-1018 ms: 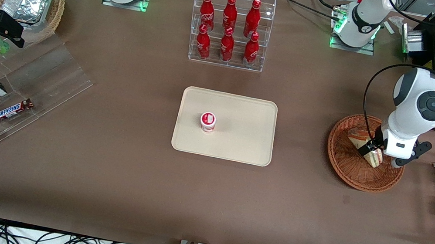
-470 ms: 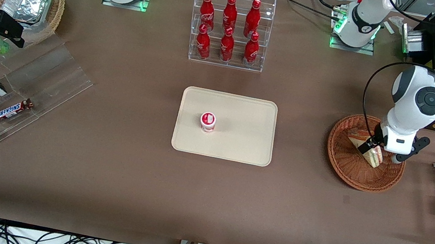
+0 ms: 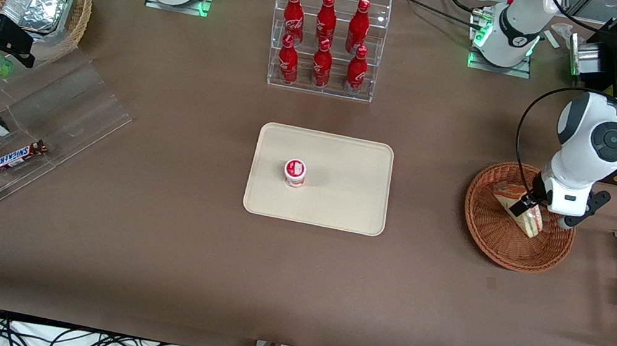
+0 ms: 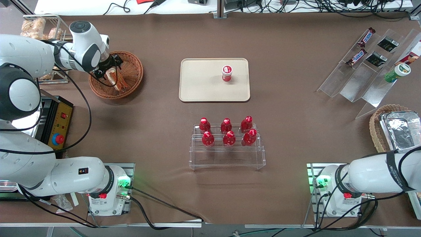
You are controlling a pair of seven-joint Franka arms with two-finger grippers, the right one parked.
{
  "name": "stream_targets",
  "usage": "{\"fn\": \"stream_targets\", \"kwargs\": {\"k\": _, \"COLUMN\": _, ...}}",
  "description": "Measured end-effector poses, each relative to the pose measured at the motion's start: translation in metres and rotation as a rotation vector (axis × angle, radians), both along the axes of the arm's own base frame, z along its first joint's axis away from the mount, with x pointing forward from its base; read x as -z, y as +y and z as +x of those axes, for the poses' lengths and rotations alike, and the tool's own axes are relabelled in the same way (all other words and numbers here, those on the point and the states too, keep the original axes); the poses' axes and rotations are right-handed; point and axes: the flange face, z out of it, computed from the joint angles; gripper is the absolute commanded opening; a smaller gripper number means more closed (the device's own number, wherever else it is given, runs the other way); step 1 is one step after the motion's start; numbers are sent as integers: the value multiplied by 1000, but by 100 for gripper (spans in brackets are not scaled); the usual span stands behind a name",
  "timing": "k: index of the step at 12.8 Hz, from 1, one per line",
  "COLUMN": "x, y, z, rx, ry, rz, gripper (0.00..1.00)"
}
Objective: Place sandwich from basket to tray
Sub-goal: 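Close the left gripper on the sandwich's upright edge, then lift the sandwich out of the basket with the left gripper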
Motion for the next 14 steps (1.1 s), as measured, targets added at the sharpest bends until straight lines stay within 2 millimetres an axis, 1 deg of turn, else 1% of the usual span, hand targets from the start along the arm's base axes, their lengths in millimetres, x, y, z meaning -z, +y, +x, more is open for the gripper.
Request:
{"fn": "stream_targets", "kwargs": {"k": 2, "x": 1, "y": -4, "z": -1, "rx": 0, "ry": 2, "rz": -1, "gripper": 100}}
{"fn": "stream_targets", "kwargs": {"k": 3, "x": 1, "y": -4, "z": -1, "rx": -1, "ry": 2, "rz": -2, "gripper": 74}}
{"fn": "stream_targets", "kwargs": {"k": 4, "x": 1, "y": -4, "z": -1, "rx": -2, "ry": 2, "rz": -2, "gripper": 52}}
{"fn": "stream_targets", "kwargs": {"k": 5, "x": 1, "y": -4, "z": -1, "rx": -2, "ry": 2, "rz": -2, "gripper": 37}}
{"fn": "stream_targets", "kwargs": {"k": 6, "x": 1, "y": -4, "z": -1, "rx": -2, "ry": 2, "rz": -2, "gripper": 32}}
{"fn": "stream_targets", "kwargs": {"k": 7, "x": 1, "y": -4, "z": -1, "rx": -2, "ry": 2, "rz": -2, "gripper": 32}}
{"fn": "stream_targets", "kwargs": {"k": 10, "x": 1, "y": -5, "z": -1, "rx": -2, "ry": 2, "rz": -2, "gripper": 26}}
{"fn": "stream_targets", "kwargs": {"k": 14, "x": 1, "y": -5, "z": -1, "rx": -1, "ry": 1, "rz": -2, "gripper": 25}}
